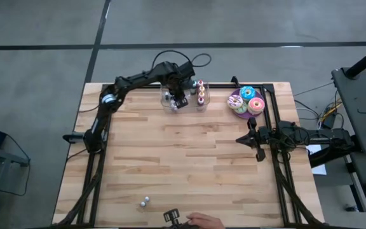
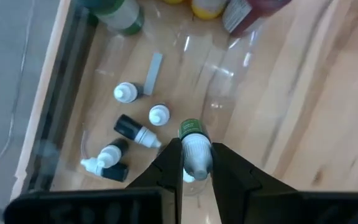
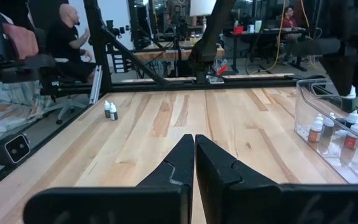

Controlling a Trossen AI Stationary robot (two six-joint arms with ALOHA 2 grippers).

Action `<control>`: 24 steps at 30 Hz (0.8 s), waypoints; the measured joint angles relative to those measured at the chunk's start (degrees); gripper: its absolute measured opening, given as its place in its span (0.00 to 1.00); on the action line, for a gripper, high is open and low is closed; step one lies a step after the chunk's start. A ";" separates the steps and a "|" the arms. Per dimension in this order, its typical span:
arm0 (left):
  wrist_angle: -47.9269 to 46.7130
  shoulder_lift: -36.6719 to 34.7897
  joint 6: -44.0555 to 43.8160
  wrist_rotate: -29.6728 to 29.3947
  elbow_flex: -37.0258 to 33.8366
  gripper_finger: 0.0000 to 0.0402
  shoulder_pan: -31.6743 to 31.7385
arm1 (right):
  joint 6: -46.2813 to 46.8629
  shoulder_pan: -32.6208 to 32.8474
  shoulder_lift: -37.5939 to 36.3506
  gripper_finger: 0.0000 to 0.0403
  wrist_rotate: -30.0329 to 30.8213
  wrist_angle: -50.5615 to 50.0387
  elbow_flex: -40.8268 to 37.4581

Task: Pick & Place food coloring
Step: Put the top small green food coloring bottle into the transparent bin

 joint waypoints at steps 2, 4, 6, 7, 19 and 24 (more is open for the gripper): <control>-0.53 0.53 0.36 -0.16 -0.04 0.10 0.02 | 0.00 0.00 0.00 0.02 0.02 -0.01 0.00; -0.65 1.08 0.38 -0.15 -0.04 0.10 0.01 | 0.00 0.00 0.00 0.02 0.00 -0.01 0.00; -1.19 1.50 0.39 -0.15 -0.07 0.10 0.00 | 0.00 -0.02 0.02 0.02 0.02 0.00 0.00; -1.14 1.76 0.38 -0.15 -0.07 0.10 -0.01 | 0.00 0.00 0.02 0.02 0.00 0.01 0.00; -1.26 5.18 0.42 -0.12 -0.09 0.10 -0.02 | 0.00 -0.02 0.02 0.02 0.00 0.00 0.00; -1.13 6.16 0.47 -0.12 -0.09 0.10 -0.02 | 0.00 -0.02 0.02 0.02 0.02 -0.01 0.00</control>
